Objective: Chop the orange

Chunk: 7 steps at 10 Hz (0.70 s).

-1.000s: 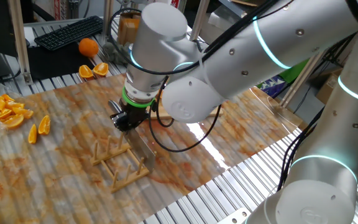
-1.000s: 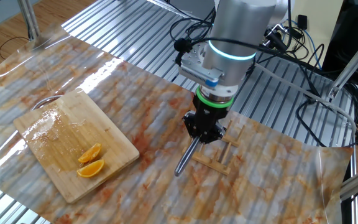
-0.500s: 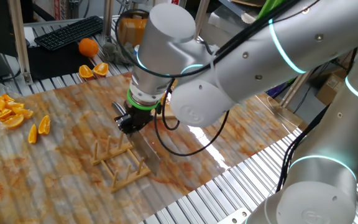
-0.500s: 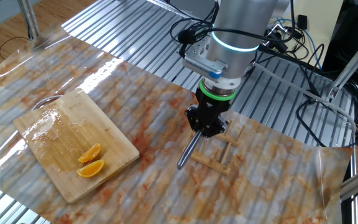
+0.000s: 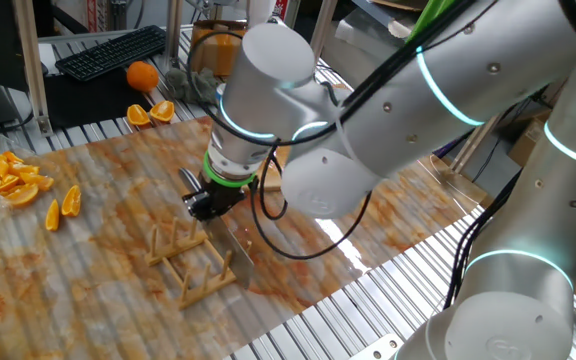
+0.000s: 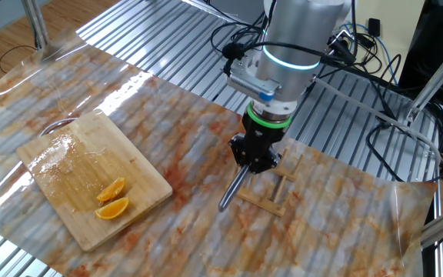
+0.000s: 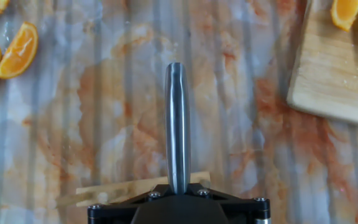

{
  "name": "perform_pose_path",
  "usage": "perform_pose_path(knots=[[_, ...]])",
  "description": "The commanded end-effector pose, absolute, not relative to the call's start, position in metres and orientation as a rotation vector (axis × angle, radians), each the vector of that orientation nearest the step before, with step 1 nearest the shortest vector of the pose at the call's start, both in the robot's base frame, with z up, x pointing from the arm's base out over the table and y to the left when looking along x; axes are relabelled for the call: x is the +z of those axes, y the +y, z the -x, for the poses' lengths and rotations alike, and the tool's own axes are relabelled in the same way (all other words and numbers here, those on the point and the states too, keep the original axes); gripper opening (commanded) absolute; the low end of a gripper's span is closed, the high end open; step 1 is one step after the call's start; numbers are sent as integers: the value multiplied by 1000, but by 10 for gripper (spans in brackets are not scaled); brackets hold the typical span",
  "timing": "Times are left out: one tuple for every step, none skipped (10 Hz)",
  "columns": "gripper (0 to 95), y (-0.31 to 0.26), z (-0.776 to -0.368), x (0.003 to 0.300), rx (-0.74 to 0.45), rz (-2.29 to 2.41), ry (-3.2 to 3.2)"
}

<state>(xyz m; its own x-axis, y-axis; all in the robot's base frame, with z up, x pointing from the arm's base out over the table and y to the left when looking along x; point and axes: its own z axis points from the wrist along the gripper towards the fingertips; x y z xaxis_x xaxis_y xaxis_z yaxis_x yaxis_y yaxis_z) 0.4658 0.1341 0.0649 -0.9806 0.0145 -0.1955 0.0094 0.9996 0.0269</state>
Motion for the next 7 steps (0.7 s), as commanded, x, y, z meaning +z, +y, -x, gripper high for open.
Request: perform_pose_path(knots=[[0,137,-462,77,50,-23,2984],[0,137,-461,73,47,-25,2980],[0,137,-461,69,51,-29,2979],[0,137,-462,67,51,-29,2979],[0,138,-462,62,53,-28,2971],[0,138,-463,58,57,-29,2965],[0,138,-462,54,57,-30,2960]])
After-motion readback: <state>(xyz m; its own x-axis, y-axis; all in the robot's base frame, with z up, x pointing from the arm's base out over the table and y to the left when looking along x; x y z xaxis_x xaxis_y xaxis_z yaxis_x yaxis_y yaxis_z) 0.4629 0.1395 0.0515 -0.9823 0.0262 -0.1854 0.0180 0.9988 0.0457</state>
